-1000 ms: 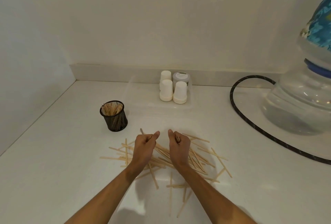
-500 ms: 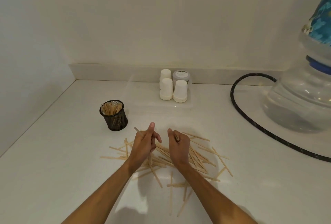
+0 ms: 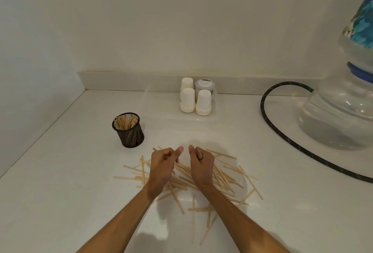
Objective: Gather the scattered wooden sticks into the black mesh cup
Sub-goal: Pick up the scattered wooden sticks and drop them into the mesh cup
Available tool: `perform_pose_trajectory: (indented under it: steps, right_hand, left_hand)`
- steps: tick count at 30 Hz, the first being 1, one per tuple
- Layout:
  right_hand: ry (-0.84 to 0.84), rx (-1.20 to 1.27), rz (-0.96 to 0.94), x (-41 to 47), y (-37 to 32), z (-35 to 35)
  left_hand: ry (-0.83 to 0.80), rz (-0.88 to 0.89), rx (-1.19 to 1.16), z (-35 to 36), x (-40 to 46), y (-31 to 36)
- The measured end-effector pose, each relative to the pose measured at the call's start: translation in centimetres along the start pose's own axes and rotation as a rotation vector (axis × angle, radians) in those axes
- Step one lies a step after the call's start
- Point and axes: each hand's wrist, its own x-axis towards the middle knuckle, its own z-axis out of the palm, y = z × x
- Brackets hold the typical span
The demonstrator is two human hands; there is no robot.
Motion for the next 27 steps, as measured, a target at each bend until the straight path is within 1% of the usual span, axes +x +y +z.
perform_pose_trajectory:
  steps: [3,8,14,16,20,23,27]
  right_hand:
    - [-0.009,-0.003,0.005,-0.2,0.1,-0.2]
    - [-0.015,-0.019,0.014,-0.1,0.2,-0.2]
    - [-0.017,-0.009,0.021,-0.1,0.2,-0.3]
    - [-0.011,-0.003,0.017,0.0,0.2,-0.3]
    - [-0.014,-0.012,0.018,0.1,0.5,-0.4]
    - [-0.034,-0.028,0.024,0.0,0.7,-0.4]
    - [-0.035,-0.046,0.028,-0.1,0.9,-0.4]
  left_hand:
    - [-0.018,0.012,-0.013,0.0,-0.8,-0.8]
    - [-0.031,-0.027,-0.064,0.2,-0.5,-0.8]
    - [-0.061,-0.058,0.013,0.7,0.6,-0.7]
    - [-0.062,-0.039,0.039,1.1,0.5,-0.9]
    - [-0.1,0.053,0.096,1.3,-0.3,-2.2]
    - [-0.079,0.053,0.103,1.1,-0.3,-2.5]
    - [-0.018,0.005,0.083,0.7,-0.7,-3.5]
